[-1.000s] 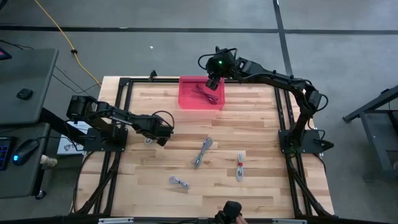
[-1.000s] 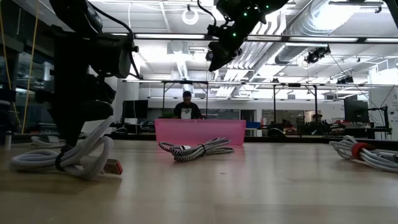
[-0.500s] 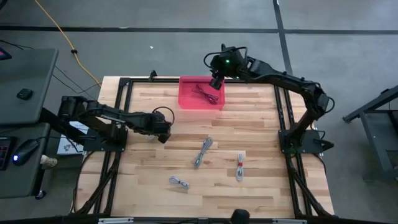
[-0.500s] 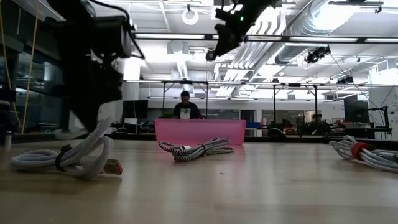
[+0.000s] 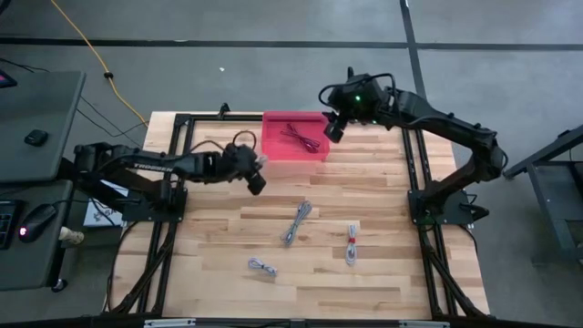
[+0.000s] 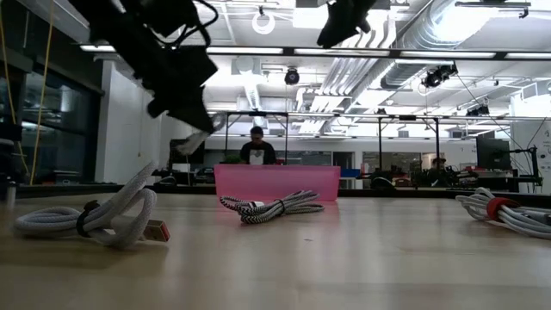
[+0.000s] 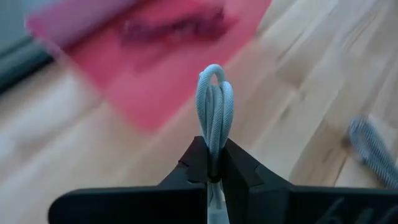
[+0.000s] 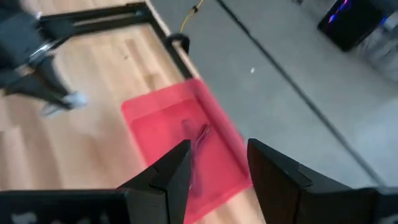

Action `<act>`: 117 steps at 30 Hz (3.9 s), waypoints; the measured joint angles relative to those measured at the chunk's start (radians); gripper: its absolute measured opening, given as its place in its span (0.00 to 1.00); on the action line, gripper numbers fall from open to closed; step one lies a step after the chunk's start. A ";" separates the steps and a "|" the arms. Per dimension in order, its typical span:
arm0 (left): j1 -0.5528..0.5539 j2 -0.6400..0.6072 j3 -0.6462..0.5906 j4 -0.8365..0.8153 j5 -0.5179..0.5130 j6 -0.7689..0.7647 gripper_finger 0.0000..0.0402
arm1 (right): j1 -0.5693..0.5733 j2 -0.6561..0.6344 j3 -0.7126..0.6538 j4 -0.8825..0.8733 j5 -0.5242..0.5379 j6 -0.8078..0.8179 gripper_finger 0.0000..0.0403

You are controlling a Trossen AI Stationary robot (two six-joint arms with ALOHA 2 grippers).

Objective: Pick and place USB-C Cables
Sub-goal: Put the top left white charger into the pink bin, then put the right white charger cable into the pink bin

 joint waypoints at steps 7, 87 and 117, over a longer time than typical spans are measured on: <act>0.144 0.000 0.000 0.327 0.128 0.289 0.00 | 0.062 -0.013 0.000 -0.147 -0.052 0.138 0.37; 0.352 0.380 0.277 0.399 0.386 0.708 0.31 | 0.776 0.064 -0.591 -0.049 -0.154 1.659 0.50; 0.319 0.367 0.275 0.282 0.375 0.708 0.31 | 0.775 0.304 -0.590 0.012 -0.214 1.561 0.08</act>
